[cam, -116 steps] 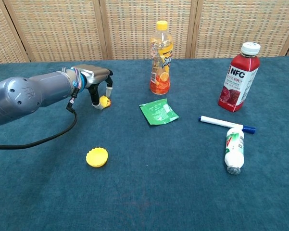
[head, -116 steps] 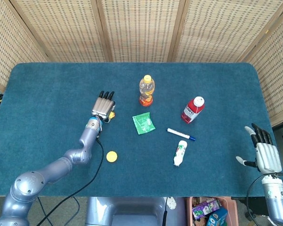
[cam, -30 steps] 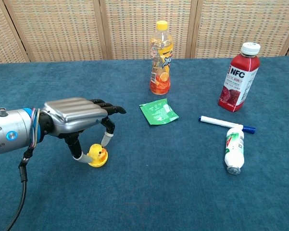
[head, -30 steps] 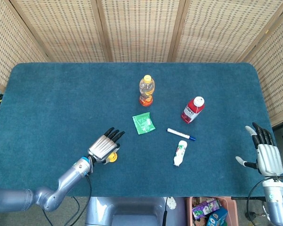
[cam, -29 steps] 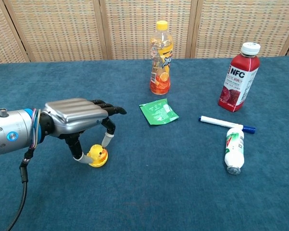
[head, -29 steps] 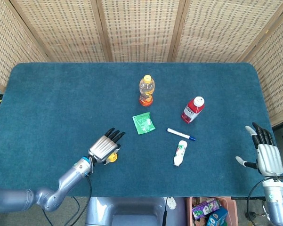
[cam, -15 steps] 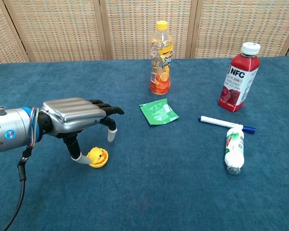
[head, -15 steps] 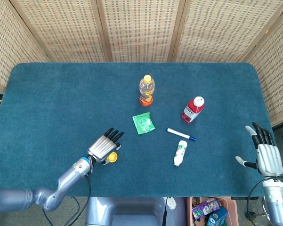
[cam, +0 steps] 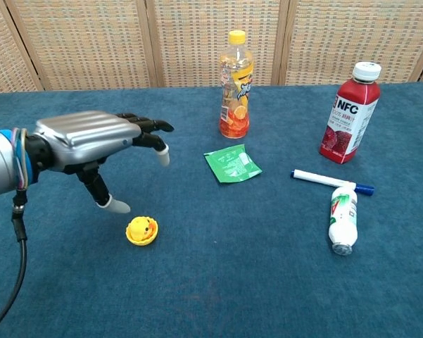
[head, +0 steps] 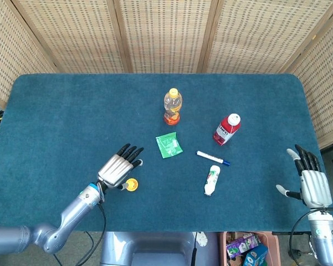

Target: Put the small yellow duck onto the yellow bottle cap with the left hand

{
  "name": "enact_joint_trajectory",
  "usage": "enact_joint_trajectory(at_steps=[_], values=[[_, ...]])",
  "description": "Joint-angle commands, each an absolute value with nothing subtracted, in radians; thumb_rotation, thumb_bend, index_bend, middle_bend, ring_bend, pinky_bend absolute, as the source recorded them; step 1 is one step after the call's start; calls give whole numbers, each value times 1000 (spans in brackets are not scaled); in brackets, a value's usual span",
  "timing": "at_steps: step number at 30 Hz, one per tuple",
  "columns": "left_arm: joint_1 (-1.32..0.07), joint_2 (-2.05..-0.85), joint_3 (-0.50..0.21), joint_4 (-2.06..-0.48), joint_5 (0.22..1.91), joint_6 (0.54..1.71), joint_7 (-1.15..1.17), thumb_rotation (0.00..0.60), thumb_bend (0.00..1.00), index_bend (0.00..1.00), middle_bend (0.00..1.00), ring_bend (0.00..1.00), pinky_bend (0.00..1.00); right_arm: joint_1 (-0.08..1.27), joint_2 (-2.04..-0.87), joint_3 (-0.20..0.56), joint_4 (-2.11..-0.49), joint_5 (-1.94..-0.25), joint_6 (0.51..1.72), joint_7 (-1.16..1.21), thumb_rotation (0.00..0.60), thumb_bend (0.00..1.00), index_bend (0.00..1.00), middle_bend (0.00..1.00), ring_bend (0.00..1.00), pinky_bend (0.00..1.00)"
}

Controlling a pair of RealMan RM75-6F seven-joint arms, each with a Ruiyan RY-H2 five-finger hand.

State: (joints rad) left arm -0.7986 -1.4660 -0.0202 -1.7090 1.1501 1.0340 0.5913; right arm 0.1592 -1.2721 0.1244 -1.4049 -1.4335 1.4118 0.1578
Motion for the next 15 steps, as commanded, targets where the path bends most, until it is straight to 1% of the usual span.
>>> enact_joint_trajectory(at_steps=[1,3,5,6,8,11,15], values=[[-736,-1429,-8,-1747,1219,1140,569,600,180,230,0,0,0,159,-1273,123,-1407,-1436,1412,153,600,0,0,0,0,0],[-687,-1411,12,-1760,1255,1217,567,600,180,196,0,0,0,160,-1274,120,-1409,-1440,1414,148,600,0,0,0,0,0],[-606,-1388,44,-1774,1292,1341,582,600,176,162,0,0,0,161,-1275,116,-1413,-1450,1418,135,600,0,0,0,0,0],[-537,-1372,70,-1781,1310,1442,586,600,171,133,0,0,0,164,-1275,112,-1418,-1463,1421,120,600,0,0,0,0,0],[-458,-1368,112,-1774,1370,1542,565,600,160,83,0,0,0,164,-1275,105,-1428,-1473,1424,97,600,0,0,0,0,0],[-360,-1343,165,-1754,1410,1635,529,600,154,8,0,0,0,163,-1276,95,-1445,-1494,1437,64,600,0,0,0,0,0],[-269,-1316,199,-1722,1440,1707,491,600,148,0,0,0,0,158,-1275,82,-1470,-1516,1451,17,600,0,0,0,0,0]])
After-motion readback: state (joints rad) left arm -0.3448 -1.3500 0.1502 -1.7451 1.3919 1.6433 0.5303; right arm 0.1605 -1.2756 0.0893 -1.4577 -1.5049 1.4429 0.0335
